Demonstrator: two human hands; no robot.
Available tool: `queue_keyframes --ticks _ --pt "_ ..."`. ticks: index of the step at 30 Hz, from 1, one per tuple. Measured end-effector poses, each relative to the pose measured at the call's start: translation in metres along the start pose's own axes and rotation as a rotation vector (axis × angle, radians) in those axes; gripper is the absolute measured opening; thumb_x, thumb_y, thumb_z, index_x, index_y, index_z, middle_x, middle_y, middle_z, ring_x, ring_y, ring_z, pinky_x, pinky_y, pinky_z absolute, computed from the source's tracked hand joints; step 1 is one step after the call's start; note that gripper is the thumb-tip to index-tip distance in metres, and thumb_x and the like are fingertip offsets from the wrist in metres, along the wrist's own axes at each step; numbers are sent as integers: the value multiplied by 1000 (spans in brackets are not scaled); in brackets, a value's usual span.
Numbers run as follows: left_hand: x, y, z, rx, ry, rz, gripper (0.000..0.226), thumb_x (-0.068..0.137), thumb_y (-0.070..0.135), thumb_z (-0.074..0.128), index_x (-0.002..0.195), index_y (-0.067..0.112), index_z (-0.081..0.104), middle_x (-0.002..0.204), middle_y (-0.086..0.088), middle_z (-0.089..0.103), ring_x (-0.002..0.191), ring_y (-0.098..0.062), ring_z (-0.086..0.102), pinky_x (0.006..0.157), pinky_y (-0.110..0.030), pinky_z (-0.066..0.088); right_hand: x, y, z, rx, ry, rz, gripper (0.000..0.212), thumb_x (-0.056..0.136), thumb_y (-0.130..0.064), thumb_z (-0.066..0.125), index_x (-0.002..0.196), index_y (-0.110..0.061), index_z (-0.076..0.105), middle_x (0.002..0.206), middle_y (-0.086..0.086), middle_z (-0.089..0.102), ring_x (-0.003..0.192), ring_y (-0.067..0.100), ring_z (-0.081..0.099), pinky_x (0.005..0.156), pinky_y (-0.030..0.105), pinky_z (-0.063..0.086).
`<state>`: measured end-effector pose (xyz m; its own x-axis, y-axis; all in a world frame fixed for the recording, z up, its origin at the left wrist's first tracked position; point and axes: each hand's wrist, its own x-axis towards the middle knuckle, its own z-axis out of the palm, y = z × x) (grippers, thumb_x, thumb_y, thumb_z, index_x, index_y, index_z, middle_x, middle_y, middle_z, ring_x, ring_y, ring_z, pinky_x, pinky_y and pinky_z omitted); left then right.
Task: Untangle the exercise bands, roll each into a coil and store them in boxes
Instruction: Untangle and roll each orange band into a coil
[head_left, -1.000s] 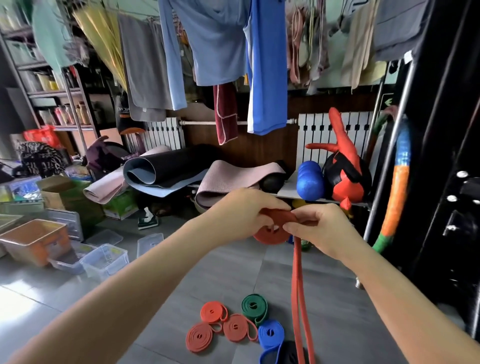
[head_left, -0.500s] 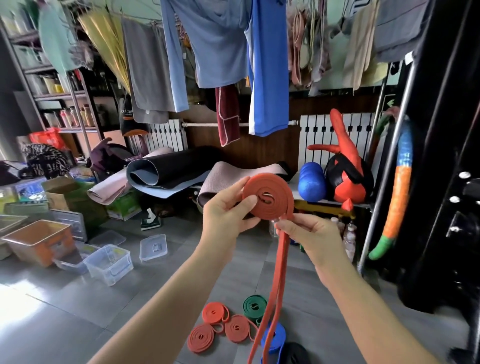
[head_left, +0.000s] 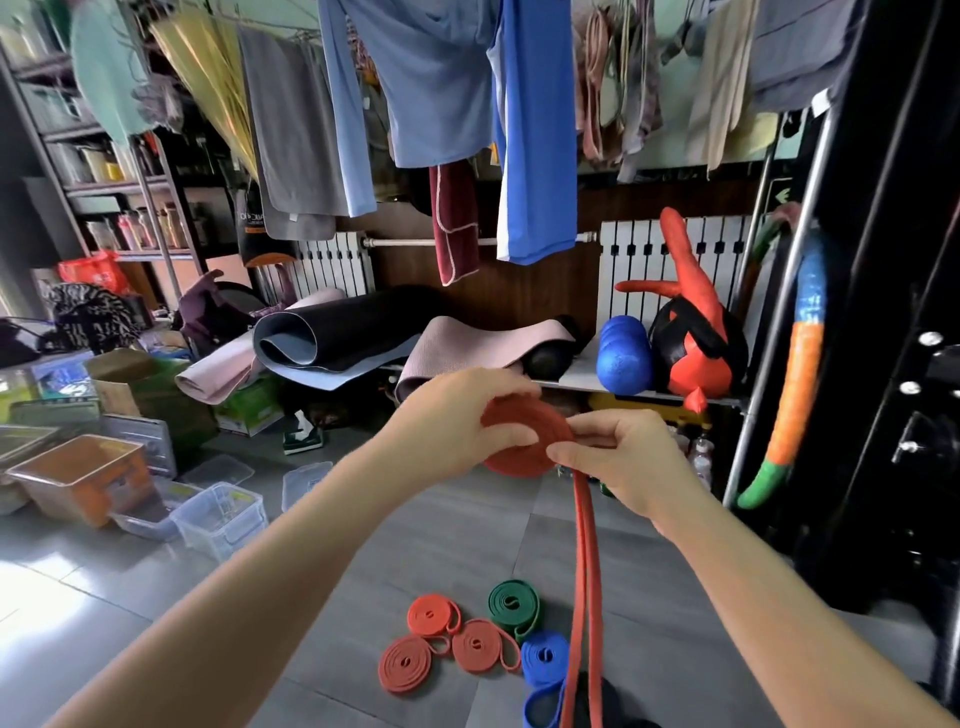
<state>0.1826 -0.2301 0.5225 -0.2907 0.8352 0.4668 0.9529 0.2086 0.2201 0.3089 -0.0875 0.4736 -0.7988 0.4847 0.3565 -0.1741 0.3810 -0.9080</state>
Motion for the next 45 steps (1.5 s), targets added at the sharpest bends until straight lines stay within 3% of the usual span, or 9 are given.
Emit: queue_keyframes --ticks 4,8,12,21,24,27,32,36,45 --pt "7 1 -4 40 -161 -2 15 80 26 70 94 24 72 83 9 67 77 -6 57 64 -16 40 -2 -4 1 -112 -53 -43 34 71 -3 78 70 -36 71 69 -13 72 67 3 67 66 19 56" --pt "1 0 3 -481 -142 -208 13 80 11 72 83 24 72 67 10 70 58 3 62 51 -12 45 -8 2 -4 -10 -18 -28 25 71 -2 77 73 -27 73 66 -10 72 61 2 66 58 12 50" --pt "-8 -3 13 -969 -11 -426 19 84 3 67 87 21 71 77 1 74 71 -9 70 56 -20 53 -14 13 -7 147 44 29 15 74 2 72 88 -2 72 62 -3 71 59 4 66 57 10 48" --pt "-24 11 55 -1641 169 -505 40 81 19 63 115 -1 60 109 -19 68 98 -31 68 76 -36 58 -21 24 19 486 181 31 20 75 1 66 94 -5 69 75 0 74 69 11 70 64 16 53" --pt "-29 10 54 -1455 197 -515 30 81 14 67 110 10 60 106 -13 70 97 -29 68 72 -31 58 -17 26 15 448 168 47 23 76 3 66 97 -6 69 74 -3 74 68 7 69 62 14 52" --pt "-27 1 38 -720 285 -285 49 80 6 71 116 34 51 115 3 59 101 -13 61 78 -23 53 -13 27 10 304 109 51 21 75 6 68 92 -4 70 70 -6 73 65 4 68 61 11 50" --pt "-17 -2 14 74 -38 234 66 83 13 62 140 39 39 133 9 46 122 -7 40 96 -20 37 -6 19 14 112 -2 2 29 72 9 72 78 -19 70 71 -7 72 65 1 68 63 10 50" --pt "-13 -7 11 -8 -134 167 50 86 13 62 130 37 54 114 6 59 103 -3 48 90 -19 39 -4 14 14 38 -13 -38 36 71 6 74 72 -29 70 68 -12 71 65 1 67 66 14 53" --pt "-24 -6 38 -805 380 -190 52 81 -4 66 104 43 62 95 29 67 94 4 63 86 -17 51 -11 16 8 282 61 17 19 73 -1 70 92 -3 71 66 2 72 61 9 67 60 15 52"
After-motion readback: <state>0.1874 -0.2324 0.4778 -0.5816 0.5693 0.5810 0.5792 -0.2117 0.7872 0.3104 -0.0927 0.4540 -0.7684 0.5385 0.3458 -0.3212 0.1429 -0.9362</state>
